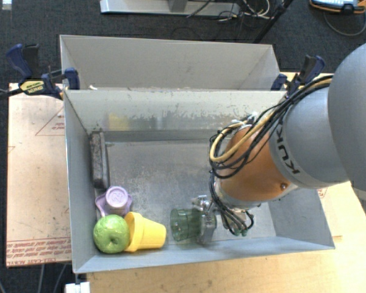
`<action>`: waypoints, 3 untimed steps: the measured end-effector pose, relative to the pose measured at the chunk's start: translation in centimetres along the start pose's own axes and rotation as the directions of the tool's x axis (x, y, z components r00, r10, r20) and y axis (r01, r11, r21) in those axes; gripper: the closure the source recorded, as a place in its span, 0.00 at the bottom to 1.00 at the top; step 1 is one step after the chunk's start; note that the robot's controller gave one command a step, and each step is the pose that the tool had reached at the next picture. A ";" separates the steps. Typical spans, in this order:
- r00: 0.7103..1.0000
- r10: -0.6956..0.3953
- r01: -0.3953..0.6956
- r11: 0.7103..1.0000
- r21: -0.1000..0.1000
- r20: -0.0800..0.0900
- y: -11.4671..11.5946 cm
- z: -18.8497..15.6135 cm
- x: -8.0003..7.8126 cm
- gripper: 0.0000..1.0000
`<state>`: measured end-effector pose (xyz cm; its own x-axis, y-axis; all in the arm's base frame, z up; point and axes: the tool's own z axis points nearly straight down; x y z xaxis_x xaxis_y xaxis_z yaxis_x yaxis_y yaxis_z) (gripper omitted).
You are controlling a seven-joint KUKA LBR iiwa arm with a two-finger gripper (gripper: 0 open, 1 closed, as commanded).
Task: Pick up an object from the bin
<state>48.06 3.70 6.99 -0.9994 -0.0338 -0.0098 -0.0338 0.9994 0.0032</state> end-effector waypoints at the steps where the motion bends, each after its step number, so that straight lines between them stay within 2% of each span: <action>1: 1.000 -0.024 0.024 1.000 0.000 0.001 -0.1 -11.0 -0.2 1.00; 2: 1.000 -0.024 0.024 1.000 0.000 0.001 -0.1 -11.0 -0.2 1.00; 3: 0.998 -0.056 0.056 0.998 0.000 0.004 -0.5 -22.1 -1.2 1.00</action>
Offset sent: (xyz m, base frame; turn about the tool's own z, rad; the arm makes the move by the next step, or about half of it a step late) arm 0.0000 0.0000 0.0000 0.0000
